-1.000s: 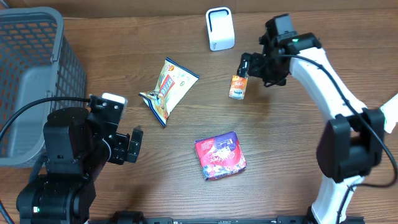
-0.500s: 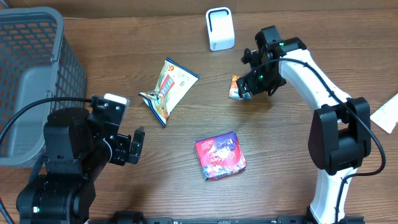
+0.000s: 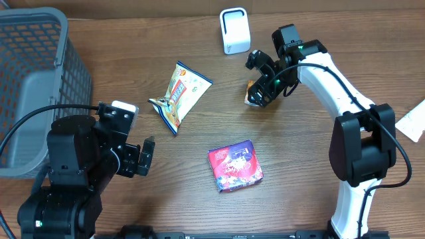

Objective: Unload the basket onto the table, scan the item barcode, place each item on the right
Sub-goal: 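Lower the right gripper and grasp the orange tissue pack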

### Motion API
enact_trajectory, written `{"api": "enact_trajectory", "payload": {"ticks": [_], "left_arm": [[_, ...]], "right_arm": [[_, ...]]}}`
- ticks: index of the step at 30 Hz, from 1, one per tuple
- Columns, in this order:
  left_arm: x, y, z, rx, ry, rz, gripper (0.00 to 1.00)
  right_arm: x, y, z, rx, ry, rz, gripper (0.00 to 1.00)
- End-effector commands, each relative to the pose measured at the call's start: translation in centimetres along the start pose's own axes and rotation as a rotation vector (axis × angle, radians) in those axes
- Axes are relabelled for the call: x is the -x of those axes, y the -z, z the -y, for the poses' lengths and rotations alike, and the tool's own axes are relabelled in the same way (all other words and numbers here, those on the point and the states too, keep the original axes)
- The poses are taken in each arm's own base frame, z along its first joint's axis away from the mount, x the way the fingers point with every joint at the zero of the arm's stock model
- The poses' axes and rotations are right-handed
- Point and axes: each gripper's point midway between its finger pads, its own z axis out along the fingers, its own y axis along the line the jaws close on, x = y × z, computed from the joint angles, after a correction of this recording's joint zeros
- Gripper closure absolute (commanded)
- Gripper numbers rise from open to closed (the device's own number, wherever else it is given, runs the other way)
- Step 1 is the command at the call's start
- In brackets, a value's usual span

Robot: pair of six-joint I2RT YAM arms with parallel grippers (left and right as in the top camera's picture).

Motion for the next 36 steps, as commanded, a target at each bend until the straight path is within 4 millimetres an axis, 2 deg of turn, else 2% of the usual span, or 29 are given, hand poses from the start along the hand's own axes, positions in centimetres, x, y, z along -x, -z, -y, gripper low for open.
{"api": "enact_trajectory", "payload": {"ticks": [1, 6, 10, 14, 16, 24, 31, 36], "left_arm": [[0.0, 0.1, 0.1, -0.010, 0.018, 0.005, 0.00], [0.1, 0.1, 0.1, -0.010, 0.018, 0.005, 0.00], [0.1, 0.1, 0.1, -0.010, 0.018, 0.006, 0.00], [0.1, 0.1, 0.1, -0.009, 0.018, 0.005, 0.00], [0.1, 0.1, 0.1, -0.009, 0.018, 0.005, 0.00], [0.1, 0.1, 0.1, -0.009, 0.018, 0.006, 0.01], [0.4, 0.1, 0.0, -0.006, 0.017, 0.021, 0.00], [0.4, 0.1, 0.0, -0.006, 0.017, 0.021, 0.00]], "right_arm": [[0.4, 0.8, 0.3, -0.035, 0.168, -0.001, 0.00], [0.1, 0.3, 0.9, -0.056, 0.274, -0.024, 0.00], [-0.1, -1.0, 1.2, -0.047, 0.292, -0.032, 0.00], [-1.1, -4.0, 1.8, -0.021, 0.278, -0.064, 0.00], [-1.5, -4.6, 1.9, -0.012, 0.274, -0.075, 0.00], [-1.1, -5.1, 2.5, -0.042, 0.281, -0.068, 0.00], [-2.0, -8.1, 2.6, -0.040, 0.291, -0.116, 0.00], [-1.7, -8.5, 2.1, -0.036, 0.301, -0.117, 0.00]]}}
